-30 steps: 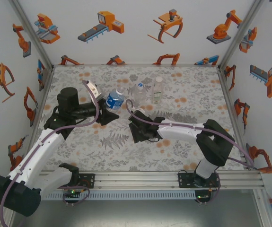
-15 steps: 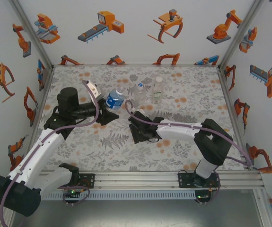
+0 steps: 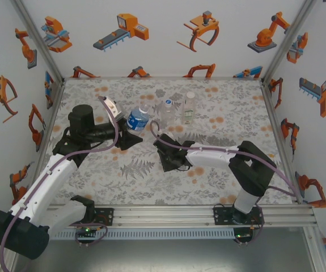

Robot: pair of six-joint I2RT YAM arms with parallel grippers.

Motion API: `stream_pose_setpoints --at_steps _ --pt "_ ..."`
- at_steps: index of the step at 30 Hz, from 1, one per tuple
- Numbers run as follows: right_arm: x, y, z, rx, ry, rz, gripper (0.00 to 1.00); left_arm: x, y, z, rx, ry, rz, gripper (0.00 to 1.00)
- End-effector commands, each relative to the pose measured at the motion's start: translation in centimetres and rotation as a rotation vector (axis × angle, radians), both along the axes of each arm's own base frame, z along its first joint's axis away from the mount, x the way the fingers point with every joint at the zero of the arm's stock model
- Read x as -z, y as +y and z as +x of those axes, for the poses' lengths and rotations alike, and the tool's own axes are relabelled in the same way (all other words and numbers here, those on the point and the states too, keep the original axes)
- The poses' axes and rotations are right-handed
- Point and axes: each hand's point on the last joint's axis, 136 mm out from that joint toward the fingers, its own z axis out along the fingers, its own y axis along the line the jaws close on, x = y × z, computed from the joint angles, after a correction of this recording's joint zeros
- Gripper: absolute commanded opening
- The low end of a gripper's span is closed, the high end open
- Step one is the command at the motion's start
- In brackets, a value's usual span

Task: Screw on the bottle caps

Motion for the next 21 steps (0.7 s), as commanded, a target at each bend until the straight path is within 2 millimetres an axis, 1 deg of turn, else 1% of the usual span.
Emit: stream_pose_setpoints --at_steps 1,4,6,8,11,14,16,18,21 --pt "-0.4 -0.2 0.2 0.024 0.024 0.081 0.25 -1.1 0.2 0.0 0.001 -0.032 -0.013 0.09" --pt "-1.5 0.6 0.7 0.022 0.038 0.210 0.25 -1.1 0.2 0.0 0.001 -0.033 -0.013 0.09" --pt "-2.0 0.7 1.2 0.044 0.060 0.296 0.25 -1.1 0.2 0.0 0.001 -0.033 -0.013 0.09" --pt "-2.2 0.5 2.0 0.079 0.080 0.402 0.25 -1.0 0.1 0.0 0.002 -0.031 -0.012 0.09" --pt "-2.1 -0.4 3.0 0.153 0.133 0.561 0.25 -1.0 0.2 0.1 -0.001 -0.030 -0.012 0.09" --pt "-1.1 -2.5 3.5 0.243 0.163 0.624 0.26 -1.0 0.1 0.1 0.000 -0.027 -0.014 0.09" --pt "-0.3 -4.1 3.5 0.298 0.171 0.623 0.31 -0.9 0.1 0.1 0.001 -0.022 -0.014 0.09" --pt "0.4 -5.8 3.3 0.348 0.173 0.600 0.33 -0.9 0.1 0.1 0.001 -0.023 -0.014 0.09" --pt "1.2 -8.1 3.0 0.404 0.161 0.506 0.37 -1.0 0.1 0.1 0.001 -0.023 -0.014 0.09"
